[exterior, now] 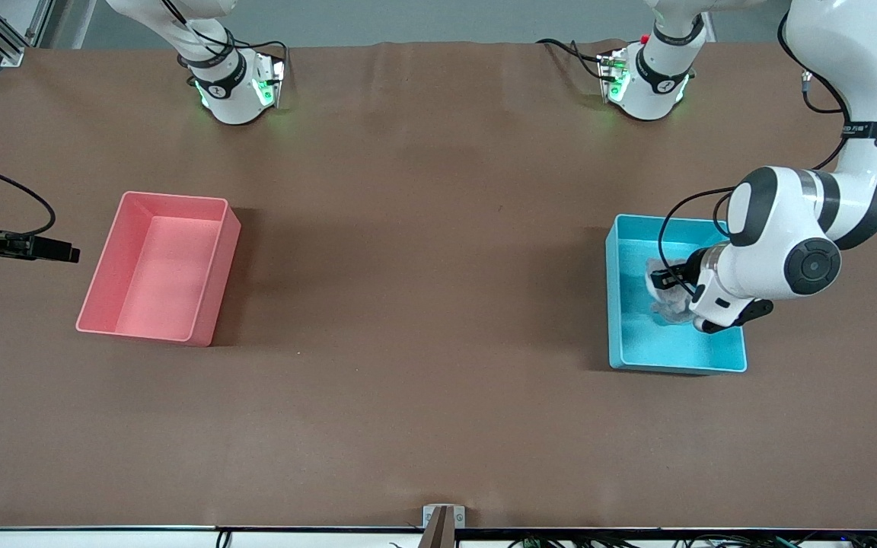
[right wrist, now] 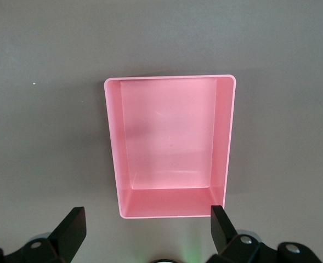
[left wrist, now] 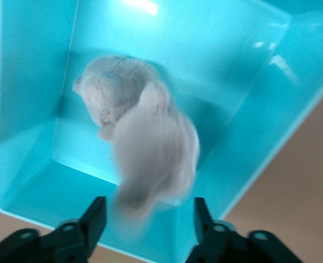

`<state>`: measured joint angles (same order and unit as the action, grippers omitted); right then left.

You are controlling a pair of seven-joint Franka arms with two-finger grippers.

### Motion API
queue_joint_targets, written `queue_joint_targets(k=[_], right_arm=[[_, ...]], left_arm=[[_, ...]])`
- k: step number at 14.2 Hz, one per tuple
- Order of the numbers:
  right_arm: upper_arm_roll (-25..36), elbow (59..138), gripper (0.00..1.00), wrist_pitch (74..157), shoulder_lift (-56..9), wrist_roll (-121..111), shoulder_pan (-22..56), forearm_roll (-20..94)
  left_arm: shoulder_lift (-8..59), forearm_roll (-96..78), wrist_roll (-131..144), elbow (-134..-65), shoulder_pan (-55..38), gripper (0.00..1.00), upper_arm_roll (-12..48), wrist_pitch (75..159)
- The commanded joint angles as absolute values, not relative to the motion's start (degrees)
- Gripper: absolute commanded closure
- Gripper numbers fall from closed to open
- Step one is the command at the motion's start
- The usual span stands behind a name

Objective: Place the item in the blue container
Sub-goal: 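Open the left gripper to drop the plush into the cyan tray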

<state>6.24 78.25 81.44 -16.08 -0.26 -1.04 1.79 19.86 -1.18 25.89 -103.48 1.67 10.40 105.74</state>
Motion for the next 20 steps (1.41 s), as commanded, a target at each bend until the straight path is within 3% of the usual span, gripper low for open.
queue_joint_targets(k=[1, 6, 9, 13, 18, 20], right_arm=[[6.06, 81.20, 0.00, 80.94, -11.71, -0.53, -1.41, 2.64], [5.98, 85.87, 0.00, 80.60, -3.97, -0.61, -1.23, 2.64], [5.89, 85.87, 0.00, 79.02, -0.71, -0.70, -1.23, 2.64], [5.01, 85.87, 0.00, 76.82, 2.10, -0.79, -1.41, 2.11], [5.01, 85.34, 0.00, 75.06, 5.27, -1.05, -1.32, 2.02], [4.66, 85.25, 0.00, 74.88, 5.80, -1.76, -1.32, 2.02]], left_arm=[[19.51, 0.09, 26.10, -94.52, 1.23, 0.00, 10.55, 98.46], [19.08, 2.62, 26.02, -82.90, 1.41, 0.00, 10.63, 93.44], [17.15, 4.13, 25.49, -79.64, 1.23, 0.00, 10.90, 91.32], [10.39, 4.30, 22.68, -79.36, 1.23, 0.00, 11.87, 90.35], [3.79, 4.22, 14.36, -79.54, 1.23, 0.00, 12.48, 83.34], [0.37, 3.87, 11.44, -82.07, 1.14, 0.00, 11.87, 82.01]])
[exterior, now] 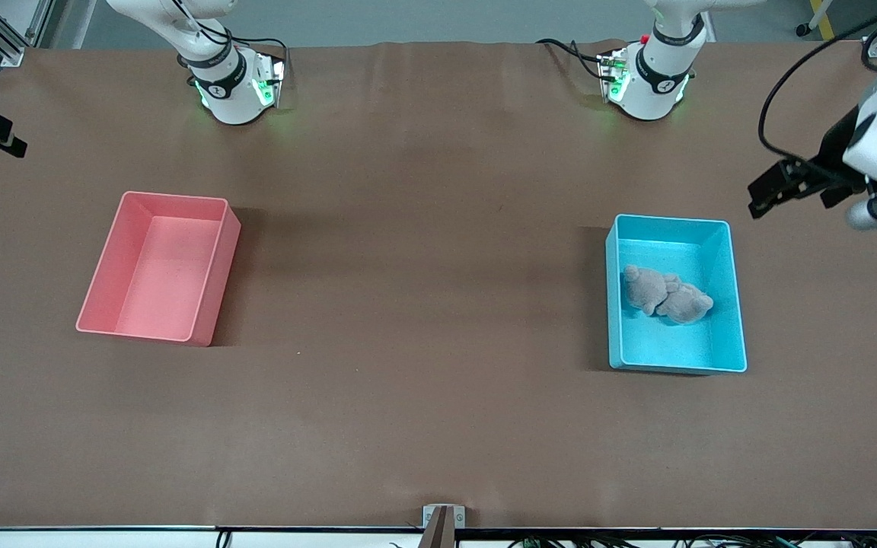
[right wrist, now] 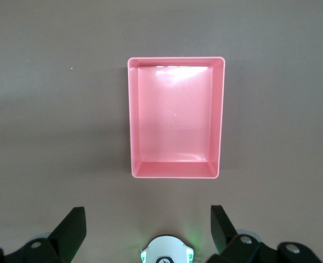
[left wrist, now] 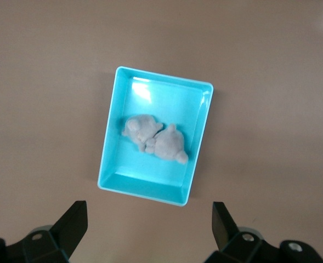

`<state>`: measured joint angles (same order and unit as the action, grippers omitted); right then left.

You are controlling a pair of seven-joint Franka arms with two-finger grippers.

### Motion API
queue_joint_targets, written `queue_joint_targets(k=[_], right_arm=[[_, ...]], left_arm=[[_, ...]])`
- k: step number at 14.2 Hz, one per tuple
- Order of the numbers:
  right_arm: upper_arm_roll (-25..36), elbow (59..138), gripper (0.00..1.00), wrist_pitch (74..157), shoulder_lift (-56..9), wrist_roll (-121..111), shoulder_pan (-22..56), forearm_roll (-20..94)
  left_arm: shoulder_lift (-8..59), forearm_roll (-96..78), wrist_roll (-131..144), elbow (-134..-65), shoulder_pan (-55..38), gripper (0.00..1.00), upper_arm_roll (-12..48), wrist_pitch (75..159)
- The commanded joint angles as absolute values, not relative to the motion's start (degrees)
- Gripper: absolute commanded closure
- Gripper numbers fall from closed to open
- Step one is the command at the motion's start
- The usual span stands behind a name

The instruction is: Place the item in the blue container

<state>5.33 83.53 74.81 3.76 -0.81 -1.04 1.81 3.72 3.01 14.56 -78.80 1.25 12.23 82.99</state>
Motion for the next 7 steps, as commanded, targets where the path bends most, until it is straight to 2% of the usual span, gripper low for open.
queue_joint_targets(k=[1, 3, 5, 7], right_arm=[[4.48, 85.08, 0.00, 74.88, 5.89, -2.02, -1.32, 1.93], [4.48, 84.90, 0.00, 74.97, 5.80, -3.51, -1.32, 1.85], [4.48, 84.29, 0.00, 75.23, 5.54, -6.13, -1.67, 1.76], [4.48, 84.29, 0.00, 74.97, 5.54, -6.94, -1.67, 1.32]], left_arm=[[-2.08, 3.61, 10.38, -84.79, 1.06, 0.00, 11.69, 81.92], [-6.92, 3.34, 10.63, -90.85, -0.08, 0.00, 11.60, 82.09], [-9.39, 2.21, 10.98, -93.76, -0.26, 0.00, 11.60, 82.18], [-10.11, -1.04, 10.81, -94.48, -2.09, 0.00, 7.15, 82.79]])
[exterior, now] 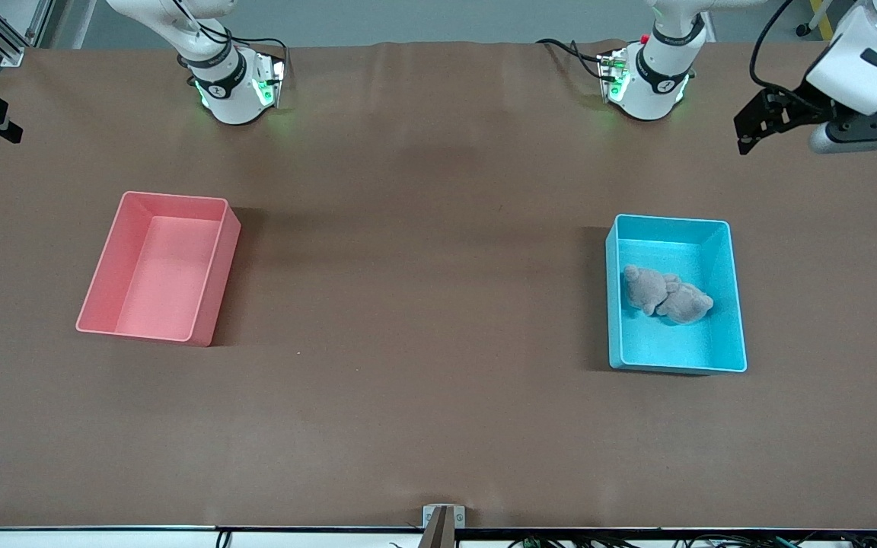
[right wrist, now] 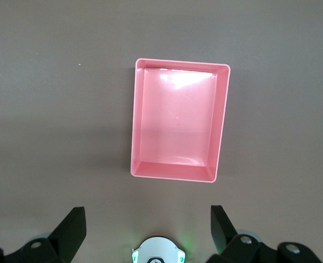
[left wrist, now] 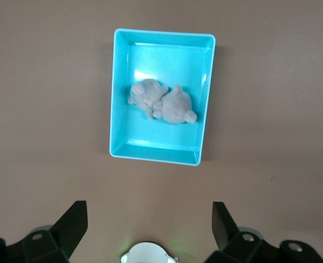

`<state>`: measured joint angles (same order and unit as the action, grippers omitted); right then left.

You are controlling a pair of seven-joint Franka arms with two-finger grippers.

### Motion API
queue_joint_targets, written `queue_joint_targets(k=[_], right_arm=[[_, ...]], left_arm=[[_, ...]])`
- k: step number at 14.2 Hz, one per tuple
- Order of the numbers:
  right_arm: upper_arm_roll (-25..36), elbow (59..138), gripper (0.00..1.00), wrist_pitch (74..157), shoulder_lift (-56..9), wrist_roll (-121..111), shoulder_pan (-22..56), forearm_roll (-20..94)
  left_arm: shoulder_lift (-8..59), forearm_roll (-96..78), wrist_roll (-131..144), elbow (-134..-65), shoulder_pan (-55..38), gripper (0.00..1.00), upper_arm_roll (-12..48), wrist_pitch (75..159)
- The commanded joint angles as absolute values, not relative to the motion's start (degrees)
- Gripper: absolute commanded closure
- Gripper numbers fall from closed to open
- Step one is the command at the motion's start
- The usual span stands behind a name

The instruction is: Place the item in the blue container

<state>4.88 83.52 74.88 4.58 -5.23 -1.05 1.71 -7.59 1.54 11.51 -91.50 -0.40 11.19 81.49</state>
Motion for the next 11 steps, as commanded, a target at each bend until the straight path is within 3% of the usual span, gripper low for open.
queue_joint_targets(k=[1, 11], right_arm=[[4.48, 84.37, 0.00, 74.88, 5.62, -6.86, -1.67, 1.32], [3.52, 84.38, 0.00, 73.48, 5.89, -4.92, -1.41, 1.41]], left_arm=[[-10.11, -1.05, 10.64, -94.40, -3.50, 0.00, 5.21, 82.79], [-8.09, -0.44, 7.92, -91.85, -3.08, 0.00, 4.39, 83.58]])
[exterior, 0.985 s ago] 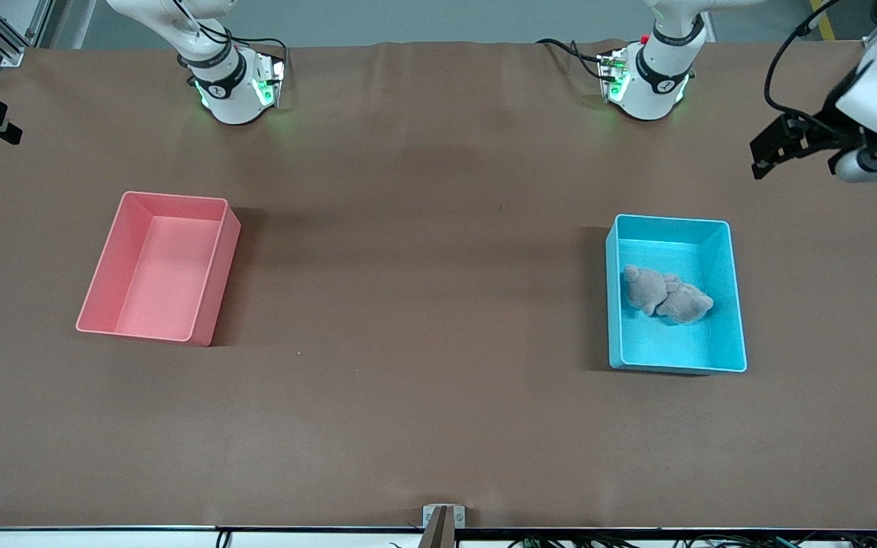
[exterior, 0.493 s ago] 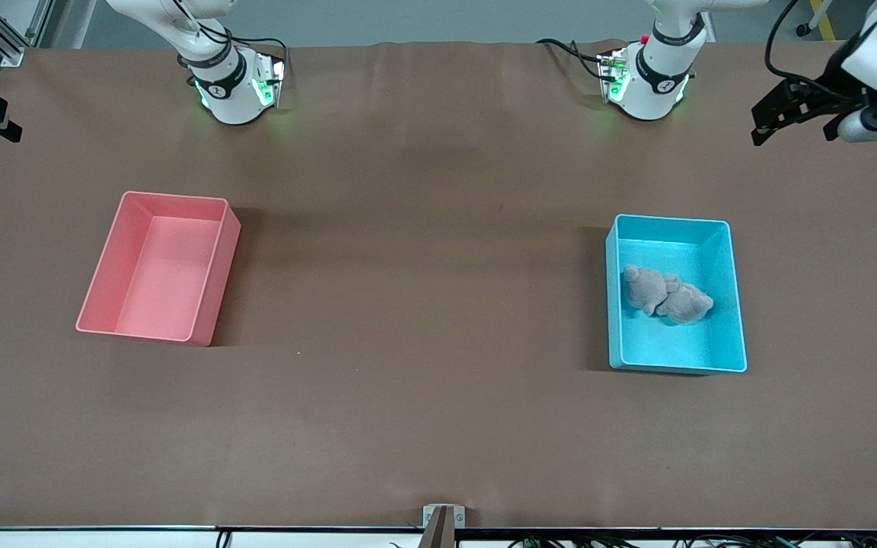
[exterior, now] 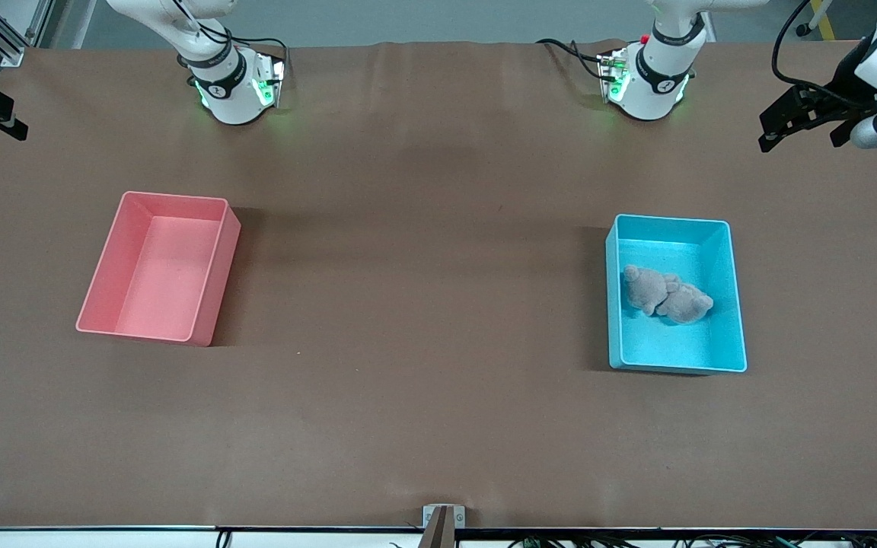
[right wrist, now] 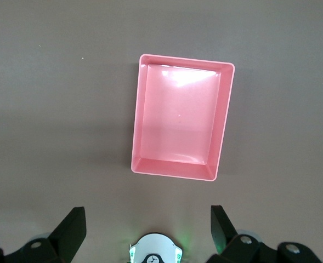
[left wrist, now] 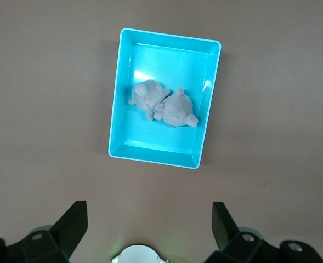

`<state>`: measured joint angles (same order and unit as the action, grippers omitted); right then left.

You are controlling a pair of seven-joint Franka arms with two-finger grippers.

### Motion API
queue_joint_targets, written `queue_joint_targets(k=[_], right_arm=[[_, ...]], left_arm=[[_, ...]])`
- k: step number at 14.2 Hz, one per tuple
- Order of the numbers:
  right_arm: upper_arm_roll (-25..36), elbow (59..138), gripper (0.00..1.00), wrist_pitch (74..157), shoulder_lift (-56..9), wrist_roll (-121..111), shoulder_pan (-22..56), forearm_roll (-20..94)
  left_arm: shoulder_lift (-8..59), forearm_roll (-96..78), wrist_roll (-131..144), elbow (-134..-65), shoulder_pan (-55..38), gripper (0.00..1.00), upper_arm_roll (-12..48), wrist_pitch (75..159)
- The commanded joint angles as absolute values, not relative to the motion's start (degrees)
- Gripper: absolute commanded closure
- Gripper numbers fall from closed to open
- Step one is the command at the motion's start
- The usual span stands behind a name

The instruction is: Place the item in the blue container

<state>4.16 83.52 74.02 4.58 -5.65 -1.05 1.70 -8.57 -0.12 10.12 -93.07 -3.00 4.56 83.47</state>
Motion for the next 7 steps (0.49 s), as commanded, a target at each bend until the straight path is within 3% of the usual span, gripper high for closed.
queue_joint_targets(k=[1, 7], right_arm=[[3.52, 84.38, 0.00, 73.48, 5.89, -4.92, -1.41, 1.41], [3.43, 84.38, 0.00, 73.30, 5.98, -4.83, -1.14, 1.58]], left_arm=[[-7.91, -0.44, 7.30, -91.58, -3.08, 0.00, 4.39, 83.50], [-7.29, 0.00, 8.17, -91.05, -2.81, 0.00, 4.31, 83.41]])
